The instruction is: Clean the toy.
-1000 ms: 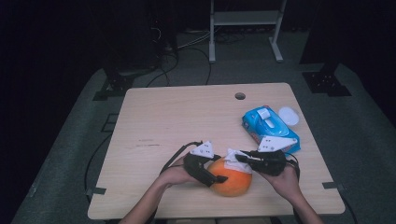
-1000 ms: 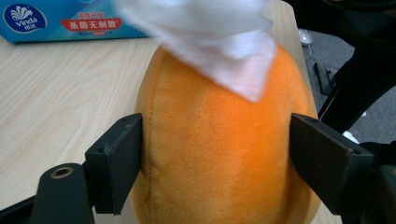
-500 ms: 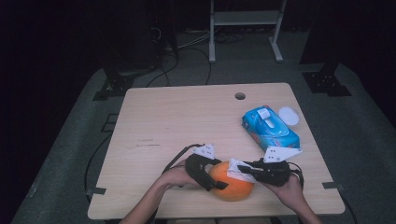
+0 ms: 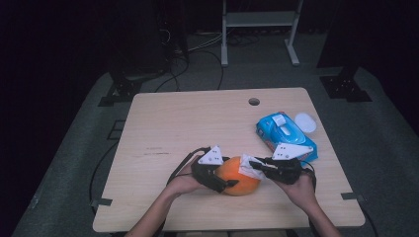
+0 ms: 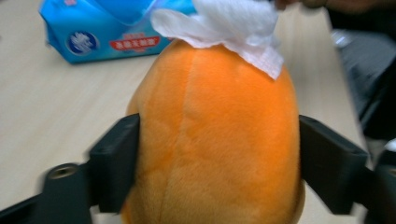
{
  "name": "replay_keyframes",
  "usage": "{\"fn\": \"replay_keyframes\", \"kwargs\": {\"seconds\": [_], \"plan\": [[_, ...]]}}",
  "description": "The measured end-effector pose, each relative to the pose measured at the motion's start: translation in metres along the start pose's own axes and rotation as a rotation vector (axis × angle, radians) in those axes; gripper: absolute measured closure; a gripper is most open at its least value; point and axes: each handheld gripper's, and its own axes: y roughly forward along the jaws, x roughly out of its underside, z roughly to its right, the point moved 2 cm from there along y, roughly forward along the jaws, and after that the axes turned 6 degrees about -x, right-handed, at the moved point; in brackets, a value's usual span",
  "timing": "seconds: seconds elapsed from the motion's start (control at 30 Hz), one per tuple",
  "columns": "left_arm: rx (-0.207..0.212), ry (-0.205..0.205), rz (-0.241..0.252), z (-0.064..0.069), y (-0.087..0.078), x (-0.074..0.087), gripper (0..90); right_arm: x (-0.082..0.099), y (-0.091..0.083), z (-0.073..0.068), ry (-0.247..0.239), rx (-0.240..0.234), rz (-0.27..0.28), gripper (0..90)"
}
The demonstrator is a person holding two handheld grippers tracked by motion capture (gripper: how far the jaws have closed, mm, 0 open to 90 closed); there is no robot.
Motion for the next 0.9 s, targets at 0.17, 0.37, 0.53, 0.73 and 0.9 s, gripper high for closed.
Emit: {"fn": "replay_keyframes", "kwargs": {"seconds": [0.17, 0.37, 0.53, 0.73, 0.9], "plan": [[0.025, -0.037, 0.006, -0.003, -0.001, -0.001, 13.1, 0.006, -0.004, 0.001, 0.016, -0.001, 0.005, 80.8], [-0.01, -0.002, -0.011, 0.003, 0.0, -0.005, 23.4, -0.004, -0.002, -0.008, -0.019, 0.013, 0.006, 81.0], [-0.034, 0.035, -0.028, 0.011, 0.004, -0.011, 23.4, -0.019, 0.01, -0.022, -0.075, -0.019, 0.014, 81.0], [0.006, 0.001, -0.009, 0.003, -0.001, -0.006, 12.2, -0.021, 0.015, -0.02, -0.097, -0.013, -0.011, 81.0], [-0.002, 0.008, 0.003, 0.003, -0.003, -0.005, 24.2, -0.018, 0.008, -0.013, -0.082, 0.004, -0.005, 80.9]]}}
